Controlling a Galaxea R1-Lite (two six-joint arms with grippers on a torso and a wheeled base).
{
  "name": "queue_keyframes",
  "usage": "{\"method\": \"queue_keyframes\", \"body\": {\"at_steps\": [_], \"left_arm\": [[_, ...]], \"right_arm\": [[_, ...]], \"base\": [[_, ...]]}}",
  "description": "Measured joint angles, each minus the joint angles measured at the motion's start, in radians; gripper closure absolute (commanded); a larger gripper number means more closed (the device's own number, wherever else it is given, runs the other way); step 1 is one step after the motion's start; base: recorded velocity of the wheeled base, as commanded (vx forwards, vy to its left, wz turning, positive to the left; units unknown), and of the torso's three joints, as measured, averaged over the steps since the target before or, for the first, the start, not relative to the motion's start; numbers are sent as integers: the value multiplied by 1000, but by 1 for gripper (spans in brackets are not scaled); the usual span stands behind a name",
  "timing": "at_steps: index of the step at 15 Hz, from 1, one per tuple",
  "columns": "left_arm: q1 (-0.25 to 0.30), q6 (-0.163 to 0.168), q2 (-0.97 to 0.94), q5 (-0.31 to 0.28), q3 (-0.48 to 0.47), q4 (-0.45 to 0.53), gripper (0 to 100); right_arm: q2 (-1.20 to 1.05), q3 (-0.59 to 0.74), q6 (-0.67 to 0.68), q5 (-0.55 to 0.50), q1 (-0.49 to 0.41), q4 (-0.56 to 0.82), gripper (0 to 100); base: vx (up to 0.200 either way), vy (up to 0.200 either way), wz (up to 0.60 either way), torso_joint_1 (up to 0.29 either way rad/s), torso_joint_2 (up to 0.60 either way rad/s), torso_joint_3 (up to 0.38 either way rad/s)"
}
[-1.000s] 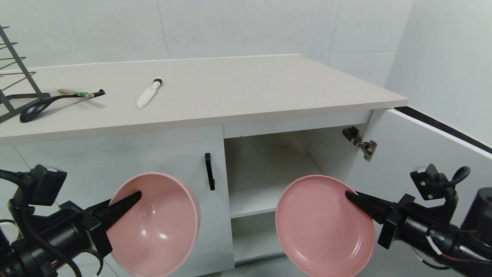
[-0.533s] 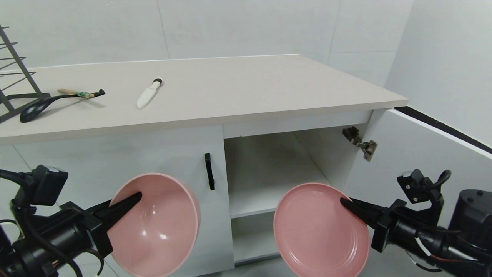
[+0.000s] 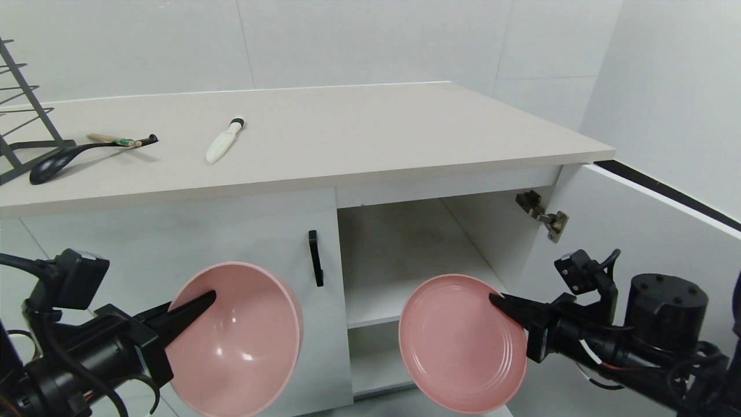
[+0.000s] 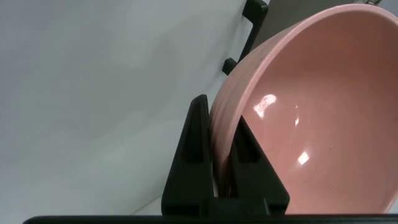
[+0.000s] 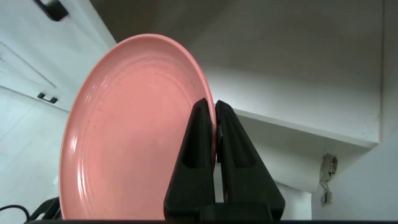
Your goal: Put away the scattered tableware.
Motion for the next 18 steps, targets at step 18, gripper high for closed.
{"method": "queue_keyframes", "body": {"at_steps": [18], "left_arm": [[-9,0,-2,2,0,-7,100]], "right_arm": [[331,-345,19,6,-42,0,100]], "base": [[0,0,0,0,0,0]]}}
